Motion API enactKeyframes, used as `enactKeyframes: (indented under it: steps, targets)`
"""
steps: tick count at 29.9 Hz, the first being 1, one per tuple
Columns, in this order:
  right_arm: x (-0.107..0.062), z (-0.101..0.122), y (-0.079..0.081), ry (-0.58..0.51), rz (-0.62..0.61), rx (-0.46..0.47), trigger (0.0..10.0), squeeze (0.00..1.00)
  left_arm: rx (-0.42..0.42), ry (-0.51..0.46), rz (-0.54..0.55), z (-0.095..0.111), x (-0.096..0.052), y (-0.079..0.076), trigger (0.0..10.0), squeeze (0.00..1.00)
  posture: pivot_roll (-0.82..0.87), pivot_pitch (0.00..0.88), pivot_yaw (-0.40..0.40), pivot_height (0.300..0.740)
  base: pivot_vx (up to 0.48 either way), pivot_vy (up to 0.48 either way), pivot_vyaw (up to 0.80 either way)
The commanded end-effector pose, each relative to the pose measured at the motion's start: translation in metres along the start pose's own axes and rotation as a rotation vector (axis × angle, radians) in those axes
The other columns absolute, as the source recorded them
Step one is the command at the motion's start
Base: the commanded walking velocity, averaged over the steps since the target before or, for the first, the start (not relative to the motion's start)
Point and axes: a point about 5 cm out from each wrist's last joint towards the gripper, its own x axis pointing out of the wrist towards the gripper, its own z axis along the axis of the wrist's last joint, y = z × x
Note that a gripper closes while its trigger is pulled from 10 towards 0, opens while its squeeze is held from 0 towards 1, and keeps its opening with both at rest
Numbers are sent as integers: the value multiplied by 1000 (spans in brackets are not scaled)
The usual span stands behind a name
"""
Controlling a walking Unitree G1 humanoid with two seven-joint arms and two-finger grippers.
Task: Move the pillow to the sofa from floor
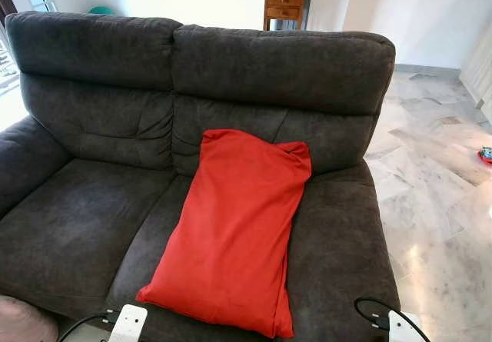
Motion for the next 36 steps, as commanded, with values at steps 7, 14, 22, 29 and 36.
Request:
enactKeyframes:
  steps: [7,14,22,29,36]
  targets:
    - [-1,-4,11,22,49,-6,10000,0,-1,23,-8,-5,-1,-1,10000,0,57,0,5,740,-266,0,0]
    - [0,-1,12,18,51,-1,10000,0,-13,26,-7,-6,-1,-3,10000,0,58,0,4,740,-269,0,0]
    - [-1,-2,13,24,56,-7,10000,0,-18,32,-8,-8,-1,-5,10000,0,61,0,1,740,-270,0,0]
    - [-1,-4,13,30,58,-6,10000,0,-23,34,-13,-8,-1,-6,10000,0,59,0,-2,740,-297,0,0]
    - [0,-1,12,29,58,-2,10000,0,-17,33,-15,-5,0,-8,10000,0,43,0,-1,740,-43,0,0]
